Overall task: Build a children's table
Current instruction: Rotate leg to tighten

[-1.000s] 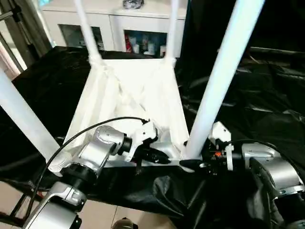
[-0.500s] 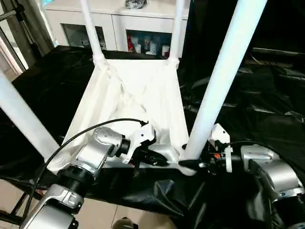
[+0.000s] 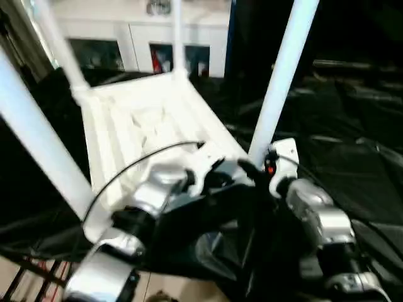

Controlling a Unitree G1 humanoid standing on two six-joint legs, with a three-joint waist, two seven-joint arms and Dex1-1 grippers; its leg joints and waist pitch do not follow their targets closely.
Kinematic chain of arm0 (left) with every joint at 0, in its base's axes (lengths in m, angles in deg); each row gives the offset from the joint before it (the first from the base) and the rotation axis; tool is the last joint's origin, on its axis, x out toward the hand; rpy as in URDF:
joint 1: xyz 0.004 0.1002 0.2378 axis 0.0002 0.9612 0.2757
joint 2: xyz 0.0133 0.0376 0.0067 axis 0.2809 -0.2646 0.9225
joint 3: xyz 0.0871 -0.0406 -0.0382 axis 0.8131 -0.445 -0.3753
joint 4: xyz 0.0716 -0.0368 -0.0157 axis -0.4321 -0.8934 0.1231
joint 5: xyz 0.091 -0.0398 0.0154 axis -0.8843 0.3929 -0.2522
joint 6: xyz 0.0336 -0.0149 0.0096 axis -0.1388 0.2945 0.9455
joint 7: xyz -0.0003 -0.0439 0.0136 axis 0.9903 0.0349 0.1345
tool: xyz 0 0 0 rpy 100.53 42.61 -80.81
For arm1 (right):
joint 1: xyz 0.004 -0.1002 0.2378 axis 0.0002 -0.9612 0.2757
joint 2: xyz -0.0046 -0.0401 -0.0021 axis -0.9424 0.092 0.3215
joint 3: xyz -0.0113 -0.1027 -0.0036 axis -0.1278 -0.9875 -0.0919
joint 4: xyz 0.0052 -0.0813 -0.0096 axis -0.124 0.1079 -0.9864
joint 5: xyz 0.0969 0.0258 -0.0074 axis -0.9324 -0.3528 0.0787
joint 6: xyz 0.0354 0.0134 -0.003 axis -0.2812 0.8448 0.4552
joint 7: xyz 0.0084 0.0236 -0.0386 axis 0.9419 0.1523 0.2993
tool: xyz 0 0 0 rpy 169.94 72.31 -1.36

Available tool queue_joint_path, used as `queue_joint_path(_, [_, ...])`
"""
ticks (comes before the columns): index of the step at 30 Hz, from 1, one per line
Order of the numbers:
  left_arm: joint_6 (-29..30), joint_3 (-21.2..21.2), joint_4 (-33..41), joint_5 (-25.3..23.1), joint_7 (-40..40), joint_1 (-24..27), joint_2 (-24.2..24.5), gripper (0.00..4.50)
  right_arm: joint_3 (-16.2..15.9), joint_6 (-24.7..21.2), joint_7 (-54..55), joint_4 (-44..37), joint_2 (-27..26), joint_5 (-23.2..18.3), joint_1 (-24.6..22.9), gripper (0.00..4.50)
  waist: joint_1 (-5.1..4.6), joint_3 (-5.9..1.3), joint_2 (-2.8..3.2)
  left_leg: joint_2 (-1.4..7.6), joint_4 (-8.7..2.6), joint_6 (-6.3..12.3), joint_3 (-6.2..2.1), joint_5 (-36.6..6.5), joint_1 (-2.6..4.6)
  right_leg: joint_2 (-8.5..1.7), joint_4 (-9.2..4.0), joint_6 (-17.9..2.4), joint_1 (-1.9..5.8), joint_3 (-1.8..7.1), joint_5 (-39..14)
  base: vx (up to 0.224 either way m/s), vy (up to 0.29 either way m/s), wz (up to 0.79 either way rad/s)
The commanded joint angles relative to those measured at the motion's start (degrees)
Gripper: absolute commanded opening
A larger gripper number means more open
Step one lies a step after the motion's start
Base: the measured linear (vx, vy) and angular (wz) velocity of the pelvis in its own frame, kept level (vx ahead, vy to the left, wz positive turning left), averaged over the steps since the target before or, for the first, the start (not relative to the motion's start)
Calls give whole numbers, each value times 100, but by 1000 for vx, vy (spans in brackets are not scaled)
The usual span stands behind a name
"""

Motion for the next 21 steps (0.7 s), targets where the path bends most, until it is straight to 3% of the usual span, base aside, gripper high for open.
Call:
queue_joint_path(1, [-270, 96, 149, 222, 118, -269, -452, 0, -436, -89, -99, 324, -256, 246, -60, 315, 7, -344, -86, 262, -431, 78, -108, -1202, 76, -377, -438, -1096, 259, 234, -909, 0, 0, 0])
queue_joint_path(4, [-327, 154, 220, 235, 366, -214, -370, 0, -429, -13, -342, 213, -178, 151, -72, 338, 22, -350, -77, 273, -425, 184, -108, -1086, 69, -369, -412, -1160, 272, 232, -660, 0, 0, 0])
queue_joint_path(7, [-360, 186, 246, 246, 530, -177, -269, 0, -486, 122, -653, 172, 5, 137, -97, 374, 23, -337, -89, 278, -432, 214, -105, -1174, 74, -375, -429, -1170, 280, 229, -779, 0, 0, 0])
queue_joint_path(10, [-392, 210, 338, 290, 828, -116, -134, 0, -627, 119, -1354, -66, 343, 15, -193, 374, 24, -326, -94, 280, -439, 217, -107, -1276, 76, -378, -448, -1151, 283, 232, -957, 0, 0, 0])
queue_joint_path(13, [-382, 303, 577, 395, 1357, 20, 90, 0, -828, 103, -2322, -466, 853, -117, -407, 374, 68, -328, -109, 307, -427, 324, -111, -1207, 73, -385, -429, -1148, 300, 241, -820, 0, 0, 0])
queue_joint_path(16, [-346, 388, 818, 499, 1795, 149, 273, 0, -877, 144, -2834, -680, 1139, -163, -539, 374, 93, -340, -134, 317, -402, 448, -104, -1012, 71, -389, -395, -1268, 293, 227, -613, 0, 0, 0])
queue_joint_path(21, [-248, 489, 1209, 633, 2482, 337, 650, 0, -902, 24, -3778, -1102, 1639, -507, -717, 374, 189, -316, -133, 351, -407, 468, -90, -1182, 90, -384, -405, -1315, 256, 236, -956, 0, 0, 0])
